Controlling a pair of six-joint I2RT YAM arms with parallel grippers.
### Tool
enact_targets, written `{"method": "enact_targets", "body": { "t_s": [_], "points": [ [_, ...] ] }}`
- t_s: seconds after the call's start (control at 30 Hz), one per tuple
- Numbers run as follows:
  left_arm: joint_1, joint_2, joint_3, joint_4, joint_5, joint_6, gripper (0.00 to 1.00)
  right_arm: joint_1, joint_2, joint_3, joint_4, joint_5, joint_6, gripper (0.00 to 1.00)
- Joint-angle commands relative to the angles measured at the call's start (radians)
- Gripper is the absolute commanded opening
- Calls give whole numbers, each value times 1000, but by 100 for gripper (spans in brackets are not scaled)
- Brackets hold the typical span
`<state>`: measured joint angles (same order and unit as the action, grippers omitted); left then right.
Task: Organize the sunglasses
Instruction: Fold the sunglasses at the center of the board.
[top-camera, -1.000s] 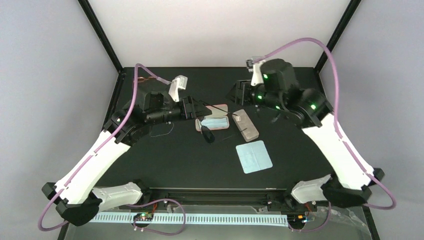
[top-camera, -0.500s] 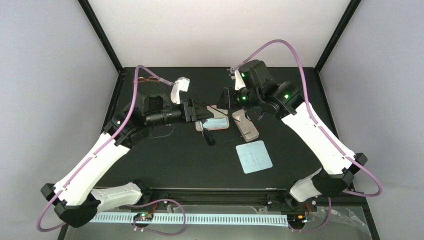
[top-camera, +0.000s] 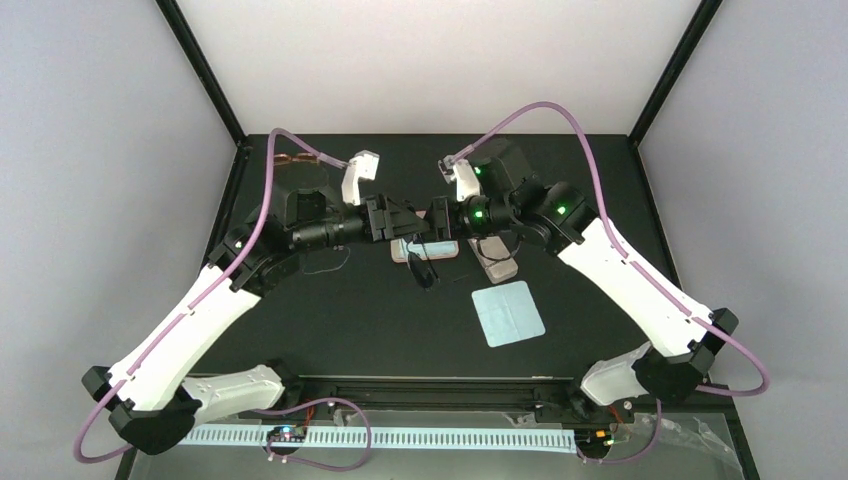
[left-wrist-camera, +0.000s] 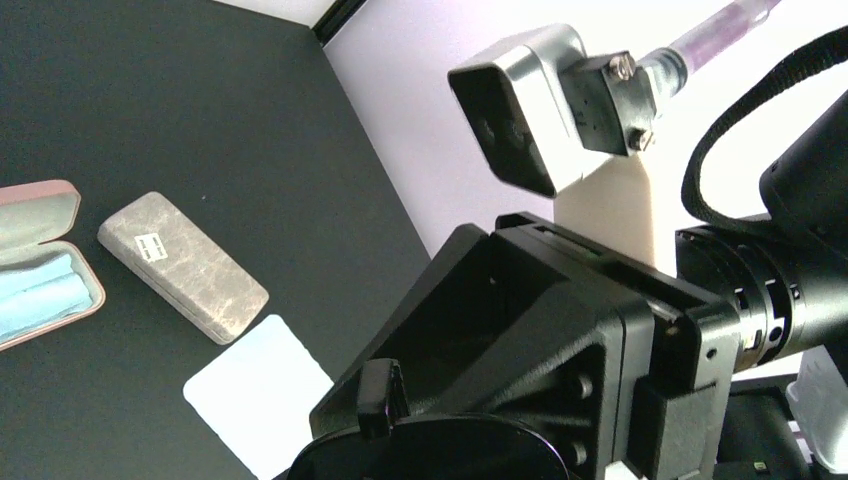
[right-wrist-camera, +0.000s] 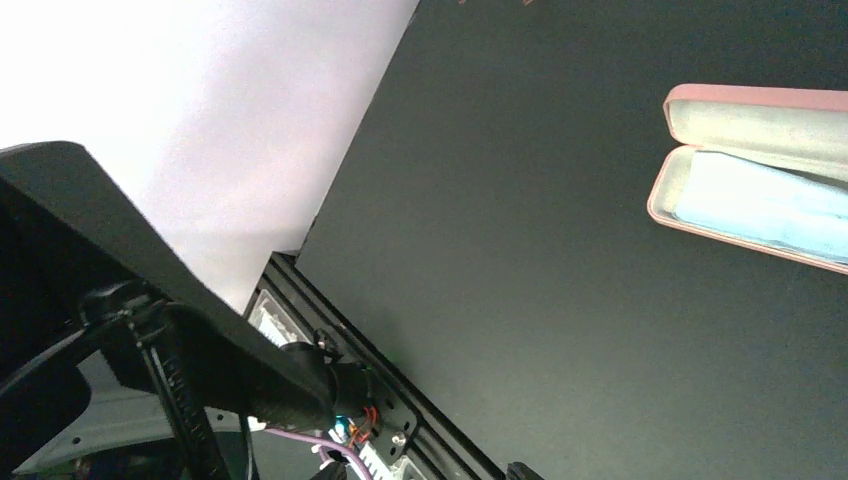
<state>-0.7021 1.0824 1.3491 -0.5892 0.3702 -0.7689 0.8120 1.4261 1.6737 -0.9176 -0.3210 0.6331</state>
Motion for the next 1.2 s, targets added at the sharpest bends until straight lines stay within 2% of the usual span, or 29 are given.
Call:
{"method": "enact_targets", "body": {
  "t_s": [0.0,0.2,0.43,0.73,0.93,1.07,1.17],
  "points": [
    [-5,19,1,55,6,-23,48,8,-24,-22,52,-38,48,43],
    [-6,29,5,51,-1,-19,48,8,-39,-19,23,32,42,43],
    [-2,4,10,65,-27,-13,48,-31,-62,27,-140,266,15,47],
    [0,-27,11,54,-150,-26,48,-51,-181,73,-208,341,38,50],
    [1,-43,21,71,-266,-62,49,-51,-320,-100,-161,292,104,45],
    [1,-51,24,83,-322,-80,49,-51,-422,-277,-7,189,133,42],
    [3,-47,35,98,-307,-91,49,-51,-449,-357,64,165,145,42]
  ]
}}
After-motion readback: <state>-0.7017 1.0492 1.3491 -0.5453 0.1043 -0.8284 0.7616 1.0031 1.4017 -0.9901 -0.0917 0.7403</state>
